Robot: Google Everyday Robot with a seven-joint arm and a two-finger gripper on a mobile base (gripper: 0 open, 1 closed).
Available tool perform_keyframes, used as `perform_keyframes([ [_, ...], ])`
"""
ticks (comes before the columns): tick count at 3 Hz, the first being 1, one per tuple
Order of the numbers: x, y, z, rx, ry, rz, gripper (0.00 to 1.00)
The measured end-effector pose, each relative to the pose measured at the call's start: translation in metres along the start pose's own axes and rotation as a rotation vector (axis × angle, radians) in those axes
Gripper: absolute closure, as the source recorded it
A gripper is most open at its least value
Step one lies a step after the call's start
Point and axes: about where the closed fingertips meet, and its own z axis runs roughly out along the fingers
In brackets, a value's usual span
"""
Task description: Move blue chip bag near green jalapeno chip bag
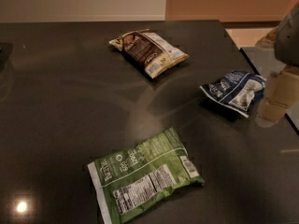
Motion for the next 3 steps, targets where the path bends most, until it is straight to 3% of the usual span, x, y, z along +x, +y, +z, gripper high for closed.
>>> perform_keyframes([
  [1, 0.000, -0.001, 0.001, 0.003, -0.004, -0.005, 0.00],
  [3, 0.009, -0.022, 0.031, -0.010, -0.045, -0.095, 0.00],
])
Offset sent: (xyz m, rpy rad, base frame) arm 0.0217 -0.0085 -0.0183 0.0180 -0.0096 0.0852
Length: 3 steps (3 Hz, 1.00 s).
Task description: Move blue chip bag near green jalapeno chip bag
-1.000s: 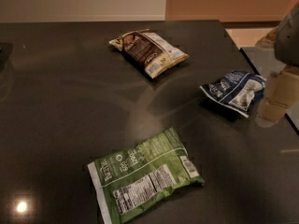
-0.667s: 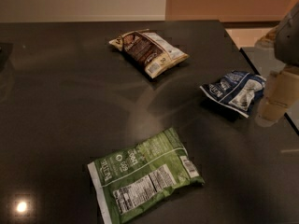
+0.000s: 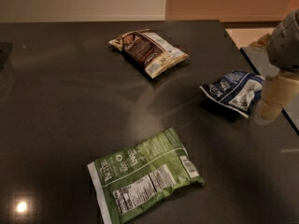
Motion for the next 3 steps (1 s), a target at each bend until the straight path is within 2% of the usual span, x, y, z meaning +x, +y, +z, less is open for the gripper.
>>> perform_keyframes([
  [1, 0.011, -0.010, 0.027, -0.025, -0.012, -0.070, 0.00],
  [3, 0.039, -0.034, 0.083, -0.079, 0.023, -0.208, 0.00],
])
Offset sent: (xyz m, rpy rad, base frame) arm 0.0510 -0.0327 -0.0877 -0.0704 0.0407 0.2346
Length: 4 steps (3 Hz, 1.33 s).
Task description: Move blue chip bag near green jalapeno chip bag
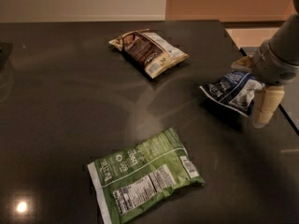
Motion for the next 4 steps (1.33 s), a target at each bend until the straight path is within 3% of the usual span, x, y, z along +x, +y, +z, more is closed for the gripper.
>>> perform_keyframes([
  [1, 0.015, -0.017, 0.020, -0.023, 0.025, -0.043, 0.00],
  [2, 0.027, -0.030, 0.036, -0.041, 0.060, -0.085, 0.10],
  [3, 0.034, -0.037, 0.044, -0.057, 0.087, -0.122, 0.26],
  [4, 0.033, -0.040, 0.040, -0.054, 0.087, -0.144, 0.50],
])
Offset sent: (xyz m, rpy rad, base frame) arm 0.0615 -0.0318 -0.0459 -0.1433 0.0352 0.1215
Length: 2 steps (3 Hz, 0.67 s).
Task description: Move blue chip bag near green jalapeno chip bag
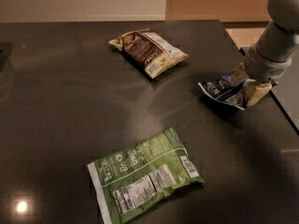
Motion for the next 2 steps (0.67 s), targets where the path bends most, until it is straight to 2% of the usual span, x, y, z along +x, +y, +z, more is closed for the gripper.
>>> perform_keyframes([
  [1, -0.012, 0.002, -0.017, 0.023, -0.030, -0.019, 0.72],
  [2, -0.032, 0.006, -0.041, 0.039, -0.090, 0.016, 0.95],
])
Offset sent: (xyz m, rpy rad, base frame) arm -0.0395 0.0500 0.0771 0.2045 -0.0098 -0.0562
